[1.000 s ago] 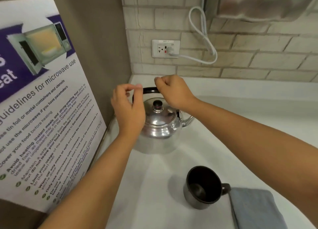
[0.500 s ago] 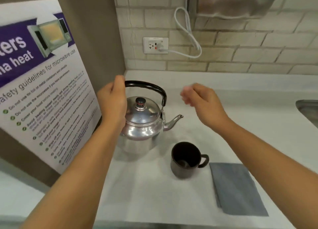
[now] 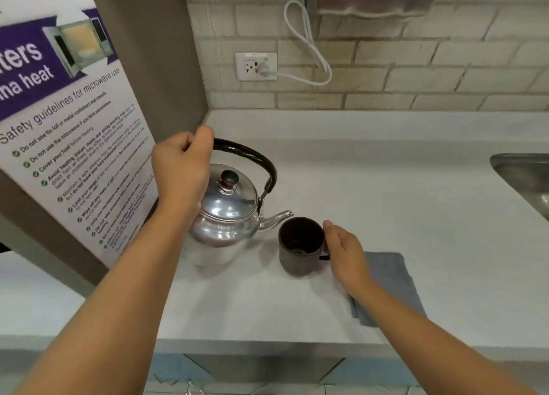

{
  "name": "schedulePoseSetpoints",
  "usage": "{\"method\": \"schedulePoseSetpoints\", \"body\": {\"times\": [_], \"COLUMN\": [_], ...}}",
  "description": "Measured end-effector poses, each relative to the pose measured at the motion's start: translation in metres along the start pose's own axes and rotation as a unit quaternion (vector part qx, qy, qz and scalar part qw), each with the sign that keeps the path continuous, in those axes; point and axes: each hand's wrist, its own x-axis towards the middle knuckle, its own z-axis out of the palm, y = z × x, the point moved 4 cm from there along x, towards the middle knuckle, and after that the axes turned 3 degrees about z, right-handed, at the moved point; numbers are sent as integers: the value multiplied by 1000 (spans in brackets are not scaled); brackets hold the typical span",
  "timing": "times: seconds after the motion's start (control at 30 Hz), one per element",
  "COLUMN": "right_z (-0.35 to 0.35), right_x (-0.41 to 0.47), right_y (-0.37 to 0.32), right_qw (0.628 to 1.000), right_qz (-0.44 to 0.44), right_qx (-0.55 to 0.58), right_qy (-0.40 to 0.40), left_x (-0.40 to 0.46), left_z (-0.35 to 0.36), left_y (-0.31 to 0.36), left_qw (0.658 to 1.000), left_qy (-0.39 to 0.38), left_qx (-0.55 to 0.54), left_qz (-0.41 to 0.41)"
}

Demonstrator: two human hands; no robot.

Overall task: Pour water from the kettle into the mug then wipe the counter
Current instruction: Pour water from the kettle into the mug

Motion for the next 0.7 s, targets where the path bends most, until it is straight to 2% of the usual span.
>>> {"method": "schedulePoseSetpoints", "body": {"times": [0.2, 0.7], "right_z": [-3, -14], "right_x": [3, 6], "right_y": [-4, -1], "right_qw": [999, 999], "right_qz": [-32, -37], "right_qx": [-6, -22], "right_qy": [12, 22], "left_x": [-6, -1], "left_z": [3, 27], "left_y": [20, 53], "left_qw": [997, 974], "left_qy": [-40, -90], "left_qx": [46, 174], "left_qz": [42, 112]}}
